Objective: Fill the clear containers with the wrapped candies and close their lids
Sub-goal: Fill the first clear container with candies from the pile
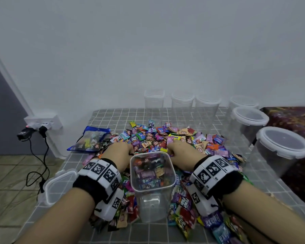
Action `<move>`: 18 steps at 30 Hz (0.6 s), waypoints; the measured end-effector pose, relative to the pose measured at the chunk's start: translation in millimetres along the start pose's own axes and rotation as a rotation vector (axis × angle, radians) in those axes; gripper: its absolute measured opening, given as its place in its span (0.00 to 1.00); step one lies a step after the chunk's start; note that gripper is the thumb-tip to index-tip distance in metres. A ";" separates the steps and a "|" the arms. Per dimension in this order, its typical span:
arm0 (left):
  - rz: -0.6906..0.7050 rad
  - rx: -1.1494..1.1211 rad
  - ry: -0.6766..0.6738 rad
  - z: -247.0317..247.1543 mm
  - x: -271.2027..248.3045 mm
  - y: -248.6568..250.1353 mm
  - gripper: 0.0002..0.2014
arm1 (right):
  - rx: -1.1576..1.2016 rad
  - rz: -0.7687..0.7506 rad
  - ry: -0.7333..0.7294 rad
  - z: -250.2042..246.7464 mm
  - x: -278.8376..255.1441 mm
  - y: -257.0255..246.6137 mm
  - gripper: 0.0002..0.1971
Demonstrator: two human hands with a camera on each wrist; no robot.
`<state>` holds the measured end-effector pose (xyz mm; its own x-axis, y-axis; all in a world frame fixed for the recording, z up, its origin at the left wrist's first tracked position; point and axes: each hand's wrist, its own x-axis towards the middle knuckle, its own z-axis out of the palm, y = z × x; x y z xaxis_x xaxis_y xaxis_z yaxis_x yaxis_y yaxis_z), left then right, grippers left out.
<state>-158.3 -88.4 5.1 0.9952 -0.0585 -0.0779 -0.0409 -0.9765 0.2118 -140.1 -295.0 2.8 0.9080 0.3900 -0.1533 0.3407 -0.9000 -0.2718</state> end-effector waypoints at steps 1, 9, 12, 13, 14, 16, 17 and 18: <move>0.002 -0.013 0.015 -2.7 0.4 1.2 0.05 | 0.014 -0.002 0.020 -4.1 -2.3 -1.3 0.19; 0.031 -0.256 0.193 -31.2 -5.8 10.8 0.08 | 0.358 -0.046 0.254 -44.1 -23.3 -16.9 0.10; 0.053 -0.365 0.231 -43.1 -11.2 14.6 0.04 | 0.525 -0.136 0.355 -60.8 -38.4 -30.2 0.07; 0.061 -0.395 0.235 -46.0 -12.4 15.4 0.03 | 0.580 -0.170 0.372 -65.1 -44.2 -34.7 0.07; 0.065 -0.423 0.240 -48.1 -13.3 15.3 0.03 | 0.620 -0.198 0.383 -68.2 -49.8 -39.1 0.06; 0.068 -0.494 0.238 -50.2 -14.9 13.8 0.04 | 0.684 -0.247 0.380 -70.3 -59.7 -46.8 0.05; 0.074 -0.537 0.235 -50.4 -15.8 12.8 0.04 | 0.705 -0.271 0.367 -68.6 -63.2 -49.9 0.05; 0.080 -0.567 0.237 -50.3 -16.5 12.0 0.04 | 0.713 -0.293 0.354 -65.5 -65.9 -52.4 0.05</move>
<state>-170.8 -88.7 57.9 0.9863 -0.0157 0.1644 -0.1275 -0.7047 0.6980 -201.8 -286.3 89.3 0.8706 0.3972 0.2905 0.4460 -0.3876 -0.8067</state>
